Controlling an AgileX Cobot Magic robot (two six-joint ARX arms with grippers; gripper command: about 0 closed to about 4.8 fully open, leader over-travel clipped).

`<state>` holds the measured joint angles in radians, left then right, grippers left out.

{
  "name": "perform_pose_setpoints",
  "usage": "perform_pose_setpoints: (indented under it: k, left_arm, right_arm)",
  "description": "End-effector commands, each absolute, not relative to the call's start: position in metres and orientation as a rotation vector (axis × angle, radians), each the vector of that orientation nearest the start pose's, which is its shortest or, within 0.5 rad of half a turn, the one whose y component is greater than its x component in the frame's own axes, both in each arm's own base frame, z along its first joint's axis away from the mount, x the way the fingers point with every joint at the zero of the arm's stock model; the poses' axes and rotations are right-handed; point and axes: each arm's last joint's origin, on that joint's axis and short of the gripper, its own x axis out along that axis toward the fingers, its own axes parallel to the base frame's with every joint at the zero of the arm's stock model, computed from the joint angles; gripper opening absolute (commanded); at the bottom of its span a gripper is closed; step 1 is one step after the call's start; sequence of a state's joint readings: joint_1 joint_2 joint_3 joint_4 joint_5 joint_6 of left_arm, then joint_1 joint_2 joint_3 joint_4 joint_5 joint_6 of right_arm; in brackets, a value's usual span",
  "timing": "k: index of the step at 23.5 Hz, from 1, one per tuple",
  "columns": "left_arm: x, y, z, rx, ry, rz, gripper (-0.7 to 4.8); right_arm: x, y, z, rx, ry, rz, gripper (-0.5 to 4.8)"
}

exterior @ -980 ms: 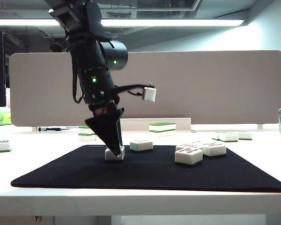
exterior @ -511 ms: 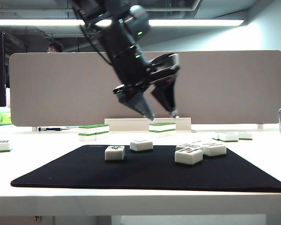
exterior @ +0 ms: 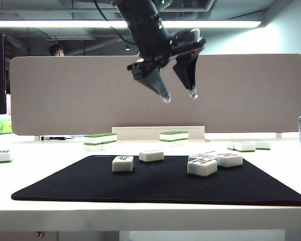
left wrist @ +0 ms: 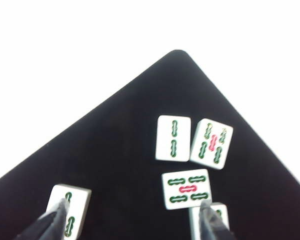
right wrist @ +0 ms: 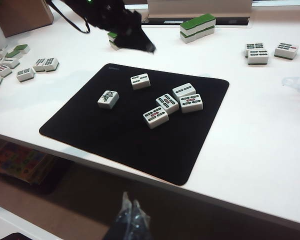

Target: Align six mahjong tiles in a row on the table.

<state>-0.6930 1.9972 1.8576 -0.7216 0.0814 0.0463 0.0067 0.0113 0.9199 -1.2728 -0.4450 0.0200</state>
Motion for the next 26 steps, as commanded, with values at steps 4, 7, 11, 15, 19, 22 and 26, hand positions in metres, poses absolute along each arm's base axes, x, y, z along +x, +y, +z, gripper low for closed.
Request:
perform_pose_setpoints:
  k: [4,7,11,15,19,22,26]
  left_arm:
    - [0.358,-0.301,0.293,0.277,0.818,-0.745,3.37]
    - [0.368,-0.309,0.271,0.291,0.885,-0.739,3.37]
    - [0.378,-0.320,0.245,0.313,0.950,-0.734,3.37]
    - [0.384,-0.331,0.225,0.286,0.953,-0.758,3.37]
    - [0.382,-0.339,0.220,0.277,0.939,-0.767,3.37]
    - [0.381,-0.345,0.213,0.283,0.938,-0.777,3.37]
    - [0.380,-0.349,0.205,0.299,0.943,-0.769,3.36]
  right_arm:
    - [-0.056,0.012,0.304,0.091,0.335,0.446,-0.01]
    - [-0.056,0.012,0.304,0.091,0.335,0.447,-0.01]
    - [-0.056,0.012,0.304,0.091,0.335,0.447,-0.01]
    - [-0.056,0.012,0.304,0.092,0.337,0.448,-0.01]
    - [-0.056,0.012,0.304,0.092,0.337,0.448,-0.01]
    - [-0.056,0.012,0.304,0.092,0.337,0.447,-0.01]
    - [-0.056,0.012,0.304,0.092,0.336,0.447,-0.01]
